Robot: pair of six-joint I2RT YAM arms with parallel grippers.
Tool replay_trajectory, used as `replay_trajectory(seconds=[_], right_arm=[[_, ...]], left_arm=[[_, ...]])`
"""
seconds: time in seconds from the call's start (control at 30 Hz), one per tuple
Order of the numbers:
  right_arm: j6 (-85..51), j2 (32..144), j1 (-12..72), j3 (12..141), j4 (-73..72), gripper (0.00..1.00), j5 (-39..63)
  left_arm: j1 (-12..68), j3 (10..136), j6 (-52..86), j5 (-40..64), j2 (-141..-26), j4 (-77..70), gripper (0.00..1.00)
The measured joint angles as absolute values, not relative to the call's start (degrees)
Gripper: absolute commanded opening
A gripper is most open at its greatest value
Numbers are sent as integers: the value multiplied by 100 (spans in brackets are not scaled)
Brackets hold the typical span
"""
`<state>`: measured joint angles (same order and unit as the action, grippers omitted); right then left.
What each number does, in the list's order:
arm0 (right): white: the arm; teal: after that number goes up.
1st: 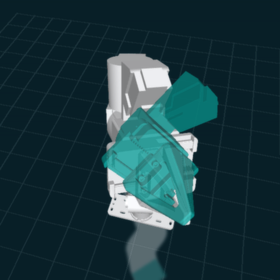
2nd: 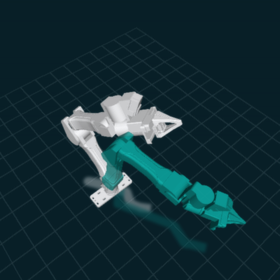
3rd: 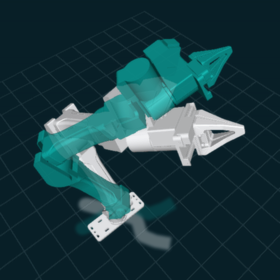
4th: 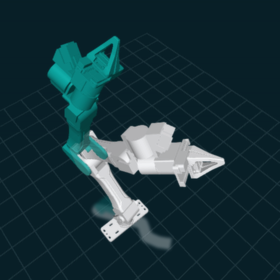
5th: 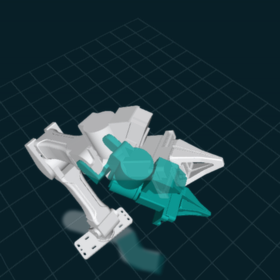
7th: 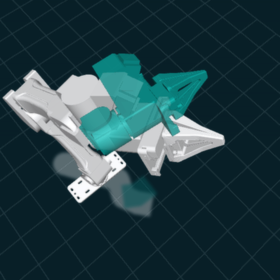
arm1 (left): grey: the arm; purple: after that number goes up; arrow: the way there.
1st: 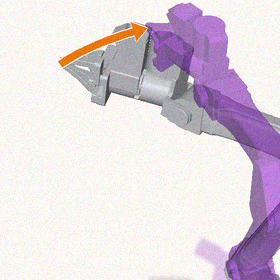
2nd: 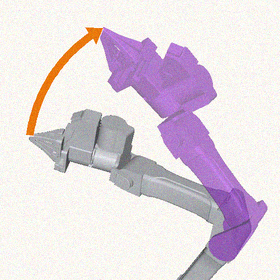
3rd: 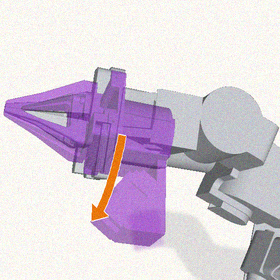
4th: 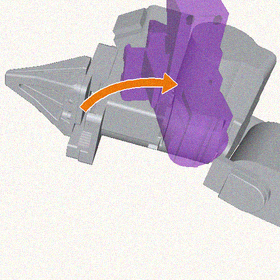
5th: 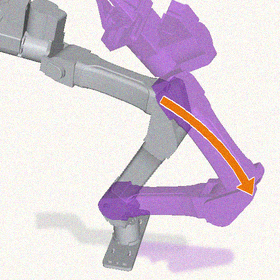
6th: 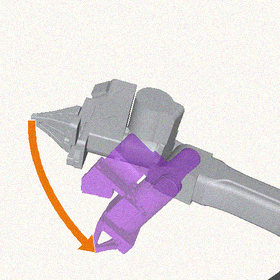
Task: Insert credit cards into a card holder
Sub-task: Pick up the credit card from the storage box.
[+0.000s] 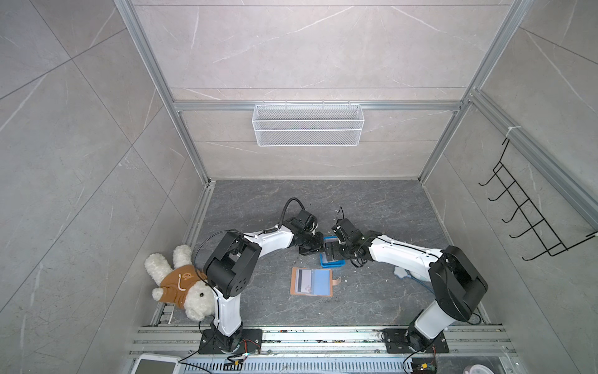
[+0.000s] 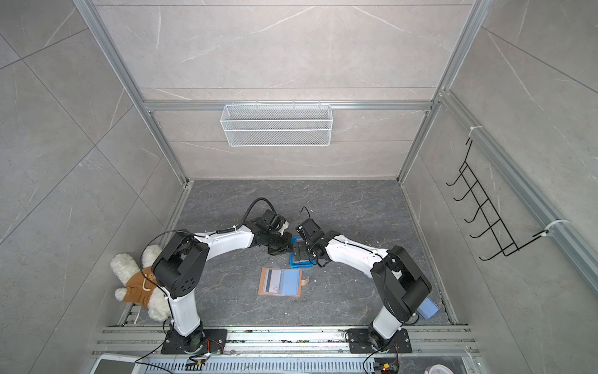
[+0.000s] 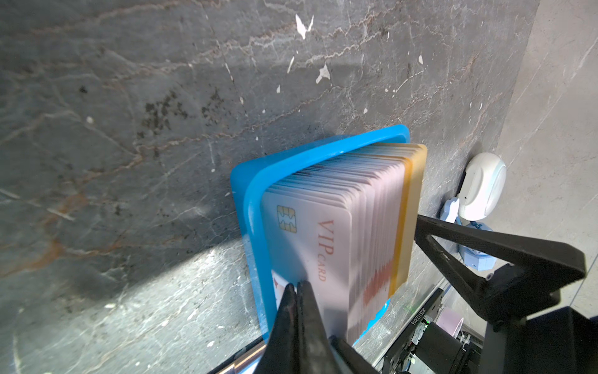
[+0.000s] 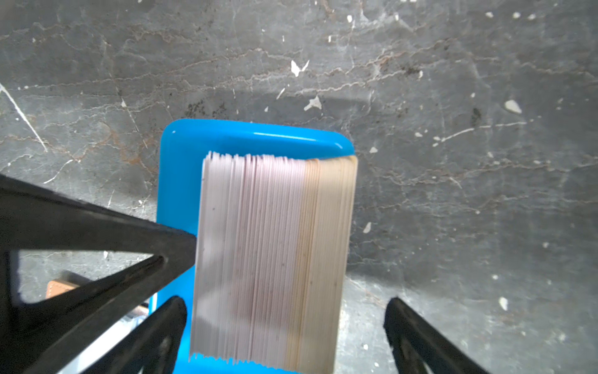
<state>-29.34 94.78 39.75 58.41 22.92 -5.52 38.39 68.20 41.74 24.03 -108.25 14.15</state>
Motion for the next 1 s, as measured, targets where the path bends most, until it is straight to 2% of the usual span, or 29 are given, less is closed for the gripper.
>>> replay_trajectory(seconds=[1.0], right_arm=[[-2934, 9159, 3990, 5841, 2469, 96, -838]], left_arm=[[3900, 6796, 4178, 2416, -10816, 1411, 0]])
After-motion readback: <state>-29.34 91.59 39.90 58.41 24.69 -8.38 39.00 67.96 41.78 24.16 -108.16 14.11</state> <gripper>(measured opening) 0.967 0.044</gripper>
